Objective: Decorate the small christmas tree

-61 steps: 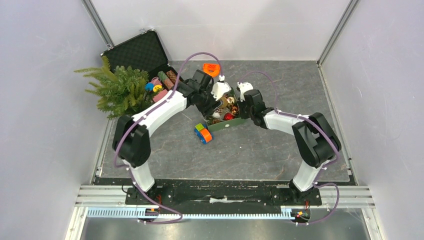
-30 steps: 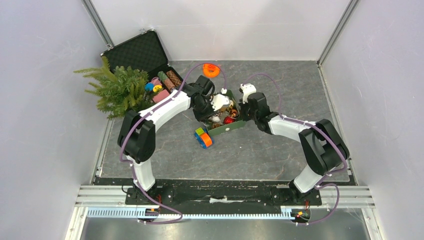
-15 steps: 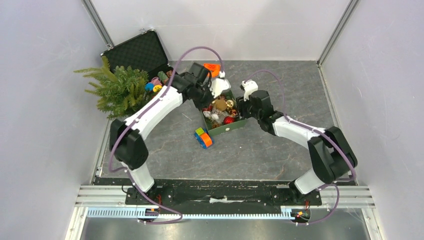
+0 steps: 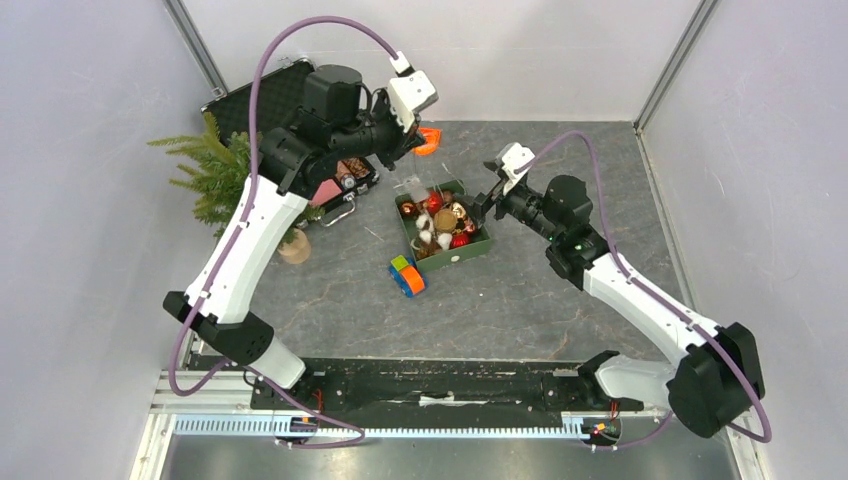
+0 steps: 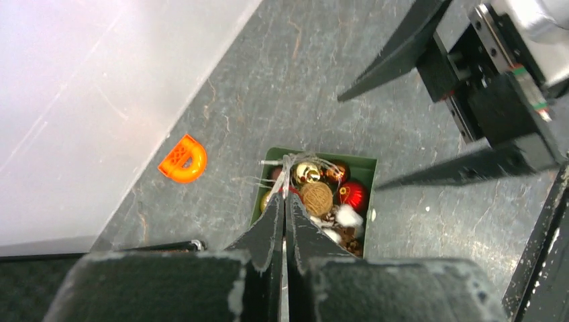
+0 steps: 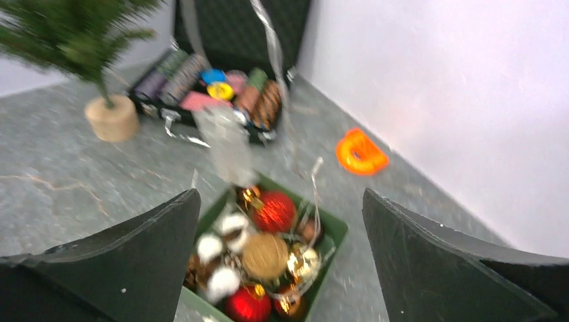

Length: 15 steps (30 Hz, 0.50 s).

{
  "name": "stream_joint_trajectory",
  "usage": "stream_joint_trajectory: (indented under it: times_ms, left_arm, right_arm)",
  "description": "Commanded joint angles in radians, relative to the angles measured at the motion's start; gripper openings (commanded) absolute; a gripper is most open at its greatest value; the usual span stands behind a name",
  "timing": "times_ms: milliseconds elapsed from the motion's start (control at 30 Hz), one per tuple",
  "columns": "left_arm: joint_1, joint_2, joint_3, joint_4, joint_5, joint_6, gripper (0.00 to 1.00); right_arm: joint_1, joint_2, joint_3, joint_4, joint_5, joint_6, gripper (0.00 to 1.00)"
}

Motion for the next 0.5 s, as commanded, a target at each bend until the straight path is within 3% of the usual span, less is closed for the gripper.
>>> stream_joint_trajectory:
  times_ms: [0, 167, 467]
  left_arm:
    - [-0.004, -0.017, 0.082, 0.013, 0.040, -0.067, 0.02]
    - [-0.003, -0.025, 0.137, 0.016, 0.032, -0.105, 0.02]
    - [-0.003, -0.054, 0.228, 0.031, 0.007, -0.150, 0.02]
  right_arm:
    - [0.050, -0.002, 0.017, 0.192, -0.169, -0.018, 0.96]
    - [0.083, 0.100, 0.101, 0.224, -0.089, 0.011, 0.98]
    - [0.115, 0.290, 0.186, 0.306, -0.088, 0.046, 0.98]
